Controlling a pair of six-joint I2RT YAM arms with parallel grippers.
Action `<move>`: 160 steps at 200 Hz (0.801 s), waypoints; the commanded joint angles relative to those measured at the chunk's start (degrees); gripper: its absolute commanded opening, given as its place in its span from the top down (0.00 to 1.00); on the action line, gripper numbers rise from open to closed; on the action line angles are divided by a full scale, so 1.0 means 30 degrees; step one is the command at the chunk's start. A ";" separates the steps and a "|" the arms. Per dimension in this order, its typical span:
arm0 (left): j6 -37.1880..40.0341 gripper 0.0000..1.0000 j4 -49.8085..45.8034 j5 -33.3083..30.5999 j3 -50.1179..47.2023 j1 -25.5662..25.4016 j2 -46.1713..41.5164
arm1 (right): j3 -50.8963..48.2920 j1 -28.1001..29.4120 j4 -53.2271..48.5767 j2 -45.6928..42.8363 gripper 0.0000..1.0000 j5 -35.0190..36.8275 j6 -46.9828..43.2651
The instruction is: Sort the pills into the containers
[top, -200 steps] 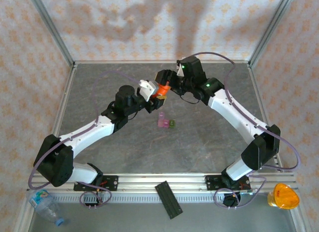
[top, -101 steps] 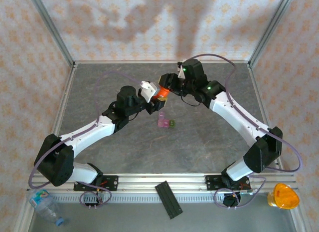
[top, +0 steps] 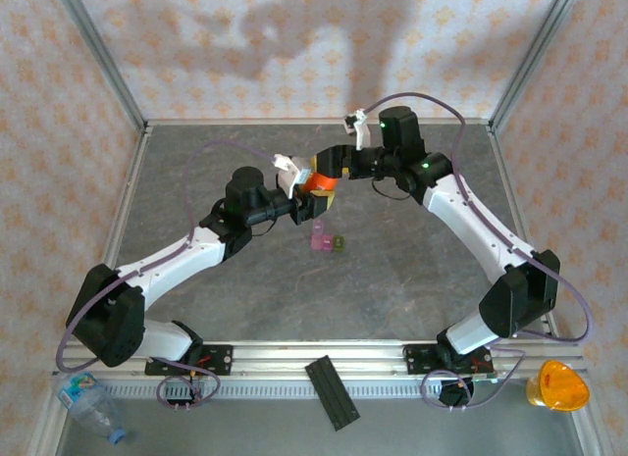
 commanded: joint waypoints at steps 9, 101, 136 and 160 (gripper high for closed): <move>0.1744 1.00 0.0113 -0.2413 0.0225 -0.0091 -0.0829 | 0.0641 -0.0213 0.0622 -0.1333 0.11 0.3092 0.2325; 0.5826 1.00 -0.1391 -0.4917 0.0591 -0.0123 -0.0109 | 0.2043 0.0144 -0.3809 -0.1250 0.12 0.7242 0.7737; 0.6171 1.00 -0.1763 -0.4751 0.0747 -0.0137 0.0033 | 0.1966 0.0816 -0.3476 -0.0946 0.13 0.7110 0.7782; 0.6169 1.00 -0.1779 -0.4633 0.0816 -0.0177 0.0091 | 0.2084 0.1246 -0.3391 -0.0414 0.12 0.7050 0.7800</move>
